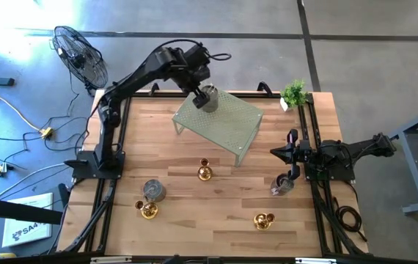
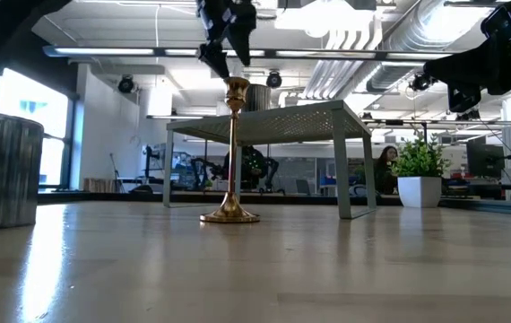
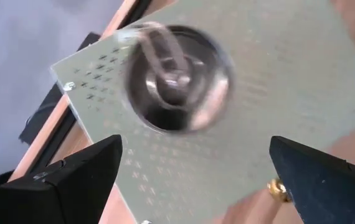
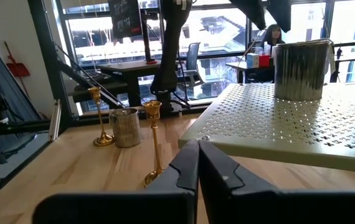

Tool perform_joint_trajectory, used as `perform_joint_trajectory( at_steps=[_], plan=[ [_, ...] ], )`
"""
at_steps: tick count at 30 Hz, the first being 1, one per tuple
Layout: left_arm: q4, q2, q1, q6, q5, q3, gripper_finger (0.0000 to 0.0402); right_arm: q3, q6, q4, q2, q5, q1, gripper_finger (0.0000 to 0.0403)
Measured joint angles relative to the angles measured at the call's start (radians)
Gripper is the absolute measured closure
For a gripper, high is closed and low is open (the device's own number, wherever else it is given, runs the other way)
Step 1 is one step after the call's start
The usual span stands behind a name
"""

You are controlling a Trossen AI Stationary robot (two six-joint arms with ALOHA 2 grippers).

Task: Pick & Place candle stick holders
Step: Put the right gold candle holder on the shelf

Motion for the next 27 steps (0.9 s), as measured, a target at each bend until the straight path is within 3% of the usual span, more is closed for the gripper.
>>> perform_joint_trajectory(
  at_steps=[4,7,16,27],
  plan=[
    [-0.038,-0.052,-0.064,0.000,-0.013,0.000,0.0002,0.000,0.000,0.000,0.000,0.000,0.000,0.0401],
    [-0.110,-0.094,-0.140,-0.014,-0.079,0.000,0.0002,0.000,0.000,0.000,0.000,0.000,0.000,0.0398],
    [-0.123,-0.214,-0.458,-0.101,-0.272,-0.011,0.0002,0.000,-0.029,0.013,0.000,0.003,0.000,0.0401],
    [-0.121,-0.302,-0.820,-0.290,-0.640,-0.068,0.0002,0.000,-0.071,0.037,0.000,0.004,0.000,0.0401]
  ],
)
